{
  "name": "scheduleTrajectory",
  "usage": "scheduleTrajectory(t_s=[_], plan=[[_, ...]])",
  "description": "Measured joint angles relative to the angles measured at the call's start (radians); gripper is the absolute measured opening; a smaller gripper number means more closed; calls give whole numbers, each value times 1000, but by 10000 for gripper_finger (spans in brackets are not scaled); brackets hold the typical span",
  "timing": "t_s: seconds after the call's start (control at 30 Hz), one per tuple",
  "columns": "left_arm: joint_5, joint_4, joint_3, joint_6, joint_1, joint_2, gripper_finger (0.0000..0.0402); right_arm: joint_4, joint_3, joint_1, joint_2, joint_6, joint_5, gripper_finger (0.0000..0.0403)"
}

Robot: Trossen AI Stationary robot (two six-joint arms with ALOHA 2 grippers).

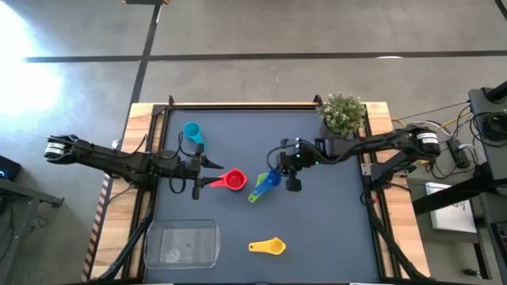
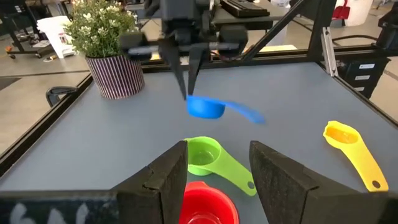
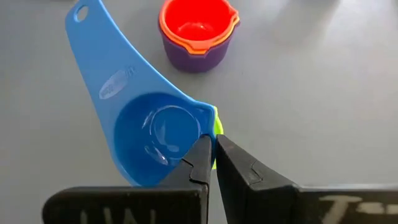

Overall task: Nest measuring cups in basket
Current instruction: Stack the blue measuring cup on top of the green measuring cup, then stack the yellow measuring cup on top of the blue measuring cup

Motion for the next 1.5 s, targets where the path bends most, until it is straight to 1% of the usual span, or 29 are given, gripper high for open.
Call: scheduleTrajectory(t_s=[0.13, 0.23, 0.4, 0.6, 0.7, 0.8, 1.0, 1.2, 1.27, 1.37, 1.43, 1.5], plan=[[0, -3, 0, 9, 0, 0, 155, 37, 4, -18, 59, -27, -17, 8], [0, -12, 0, 14, 0, 0, 155, 30, 42, -17, 96, -37, -18, 8], [-1, -16, 0, 24, 0, 0, 155, -27, 124, -20, 165, -53, -15, 8], [-1, -22, 0, 24, 0, 0, 155, -159, 226, -24, 269, -58, -15, 9], [-2, -24, 0, 24, 0, 0, 155, -175, 260, -24, 320, -60, -15, 9], [-2, -34, 0, 24, 0, 0, 155, -185, 286, -24, 344, -77, -38, 10], [-3, -37, 0, 24, 0, 0, 155, -216, 301, -24, 339, -76, -42, 34], [-3, -38, 0, 25, 2, 0, 155, -218, 301, -24, 297, -63, -40, 81], [-3, -40, 0, 25, 2, 0, 155, -220, 301, -24, 276, -26, -40, 97], [-3, -43, 0, 26, 2, 0, 155, -220, 301, -19, 240, 90, -40, 113], [-3, -43, 0, 29, 2, 0, 155, -243, 301, -1, 222, 152, -38, 118], [-3, -43, 0, 29, 2, 0, 155, -263, 300, 36, 205, 179, -37, 120]])
